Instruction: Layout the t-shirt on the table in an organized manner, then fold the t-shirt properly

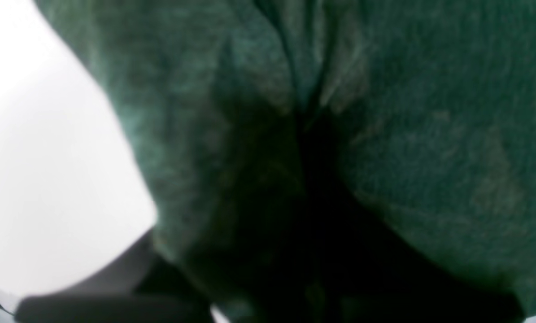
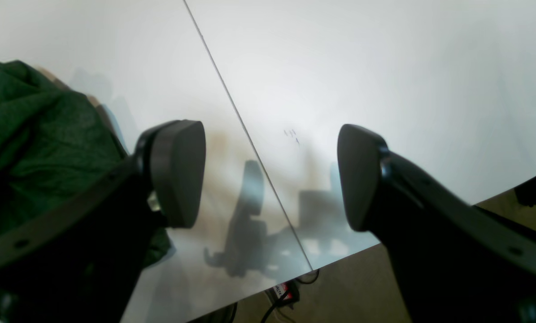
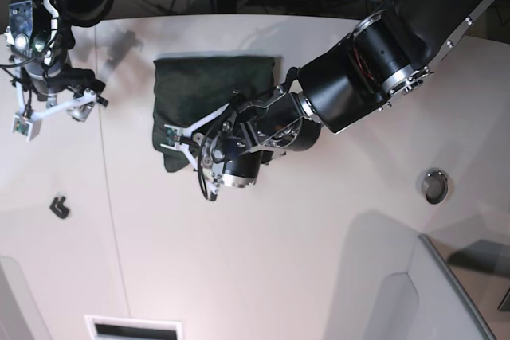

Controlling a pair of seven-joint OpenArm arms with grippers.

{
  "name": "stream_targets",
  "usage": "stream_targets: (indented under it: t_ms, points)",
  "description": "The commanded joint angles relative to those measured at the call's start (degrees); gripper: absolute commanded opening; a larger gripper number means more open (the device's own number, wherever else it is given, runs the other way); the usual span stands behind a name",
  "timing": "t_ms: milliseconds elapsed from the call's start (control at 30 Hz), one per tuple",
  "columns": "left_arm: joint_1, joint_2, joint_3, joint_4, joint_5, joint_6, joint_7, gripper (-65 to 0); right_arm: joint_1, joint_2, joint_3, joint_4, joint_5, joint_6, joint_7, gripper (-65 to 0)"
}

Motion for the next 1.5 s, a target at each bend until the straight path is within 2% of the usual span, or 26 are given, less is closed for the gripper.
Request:
stream_targets:
  t_ms: [0, 367, 400, 500, 767, 933, 1133, 1200, 1300, 1400, 1467]
  points:
    - [-1.84, 0.49, -0.24, 0.7, 0.04, -0.06, -0.42, -65.0, 0.11, 0.38, 0.23, 0.84, -0.46, 0.07, 0.96, -21.8]
    - [-3.33, 0.4, 0.02, 1.05, 0.13, -0.06, -0.42, -65.0, 0.11, 0.38, 0.23, 0.84, -0.46, 0.07, 0.96, -21.8]
    - [-3.86, 0.49, 0.02, 1.05, 0.13, -0.06, -0.42, -63.4, 0.11, 0.38, 0.23, 0.84, -0.46, 0.07, 0.96, -21.8]
    - [-4.47, 0.49, 0.02, 1.13, 0.13, -0.06, -0.33, -52.0, 0.11, 0.38, 0.23, 0.84, -0.46, 0.07, 0.96, -21.8]
    - [-6.58, 0.58, 0.02, 1.13, 0.13, -0.06, -0.33, -27.2, 0.37, 0.38, 0.23, 0.84, -0.46, 0.07, 0.96, -21.8]
    - [-7.99, 0.67, -0.41, 1.66, 0.04, -0.06, -0.33, -17.1, 0.46, 0.38, 0.23, 0.84, -0.46, 0.16, 0.96, -21.8]
    - [-10.19, 0.23, -0.59, 10.45, 0.04, -0.06, 0.11, -16.0, 0.55, 0.38, 0.05, 0.84, -0.46, 0.16, 0.96, -21.8]
    - [-10.54, -0.3, -2.61, 14.23, 0.04, -0.06, 2.3, -16.0, 0.55, 0.38, 0.05, 0.84, -0.46, 0.16, 0.96, -21.8]
    - [-10.28, -0.47, -8.41, 21.0, 0.04, -0.06, 7.49, -16.9, 0.46, 0.46, 0.14, 0.84, -0.46, 0.16, 1.05, -21.8]
    - [-5.88, -1.97, -18.52, 30.23, 0.04, -0.06, 14.08, -18.6, 0.28, 0.99, 0.23, 0.84, -0.46, 0.25, 1.32, -21.8]
    - [-0.61, -3.99, -25.12, 36.04, 0.04, -0.06, 15.67, -27.0, 0.28, 2.49, -0.03, 0.84, -0.46, 0.34, 1.58, -22.1]
